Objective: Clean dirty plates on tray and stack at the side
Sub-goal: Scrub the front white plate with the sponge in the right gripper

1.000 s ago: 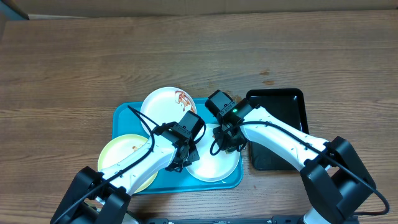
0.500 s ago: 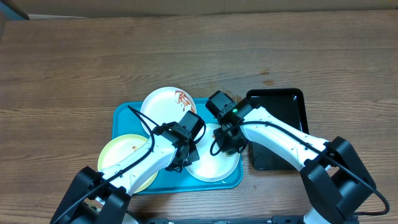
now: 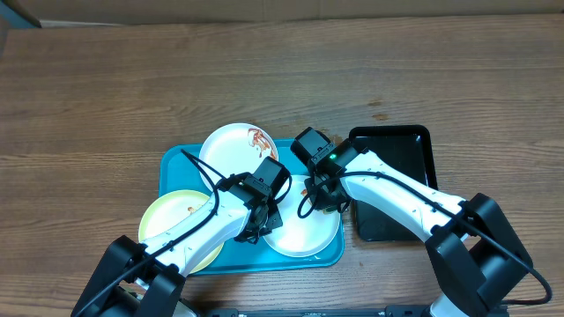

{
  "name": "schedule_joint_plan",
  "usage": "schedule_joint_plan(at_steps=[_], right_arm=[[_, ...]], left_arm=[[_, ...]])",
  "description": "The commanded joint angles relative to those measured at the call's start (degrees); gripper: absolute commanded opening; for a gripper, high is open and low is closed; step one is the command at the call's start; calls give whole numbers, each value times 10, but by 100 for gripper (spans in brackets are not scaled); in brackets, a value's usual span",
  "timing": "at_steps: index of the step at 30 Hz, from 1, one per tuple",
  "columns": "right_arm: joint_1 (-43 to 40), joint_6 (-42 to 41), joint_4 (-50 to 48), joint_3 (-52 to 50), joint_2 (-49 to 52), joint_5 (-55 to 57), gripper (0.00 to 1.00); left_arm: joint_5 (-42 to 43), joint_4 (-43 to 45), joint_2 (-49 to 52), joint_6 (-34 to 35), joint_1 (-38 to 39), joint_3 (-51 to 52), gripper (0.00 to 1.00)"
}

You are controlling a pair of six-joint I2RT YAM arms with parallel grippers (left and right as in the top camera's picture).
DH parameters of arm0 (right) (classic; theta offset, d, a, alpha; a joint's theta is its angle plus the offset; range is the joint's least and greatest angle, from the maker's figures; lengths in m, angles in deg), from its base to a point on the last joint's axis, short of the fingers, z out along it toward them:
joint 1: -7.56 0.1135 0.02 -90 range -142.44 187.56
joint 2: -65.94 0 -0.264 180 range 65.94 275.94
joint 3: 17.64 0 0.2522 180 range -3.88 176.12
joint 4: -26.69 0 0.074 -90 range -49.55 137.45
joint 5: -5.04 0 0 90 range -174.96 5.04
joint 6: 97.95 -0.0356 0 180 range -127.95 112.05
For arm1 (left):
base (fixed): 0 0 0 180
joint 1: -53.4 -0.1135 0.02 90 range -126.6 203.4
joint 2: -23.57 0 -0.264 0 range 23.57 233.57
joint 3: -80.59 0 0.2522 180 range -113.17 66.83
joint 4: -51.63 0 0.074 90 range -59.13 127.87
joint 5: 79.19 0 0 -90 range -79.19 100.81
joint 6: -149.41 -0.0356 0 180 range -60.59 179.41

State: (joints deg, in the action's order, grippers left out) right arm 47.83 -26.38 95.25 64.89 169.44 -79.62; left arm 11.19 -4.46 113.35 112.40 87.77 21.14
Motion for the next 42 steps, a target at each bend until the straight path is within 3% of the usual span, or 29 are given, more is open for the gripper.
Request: schedule_joint_plan(at_steps=[1, 14, 23, 28, 32, 42], right_arm=[[2, -12, 3, -2, -2, 22, 4], [3, -14, 0, -11, -2, 19, 4], [3, -11, -100, -85, -2, -20, 4], [3, -19, -124, -104, -2, -20, 4], [3, -71, -132, -113, -2, -32, 4], [3, -73, -149, -133, -2, -102, 4]], left_arm=[[-30, -7, 12, -3, -7, 14, 4], [-23, -5, 12, -3, -7, 14, 4], [-23, -4, 12, -3, -7, 14, 4], [-23, -5, 12, -3, -7, 14, 4], [-23, -5, 12, -3, -7, 14, 4], [-23, -5, 12, -7, -7, 14, 4]])
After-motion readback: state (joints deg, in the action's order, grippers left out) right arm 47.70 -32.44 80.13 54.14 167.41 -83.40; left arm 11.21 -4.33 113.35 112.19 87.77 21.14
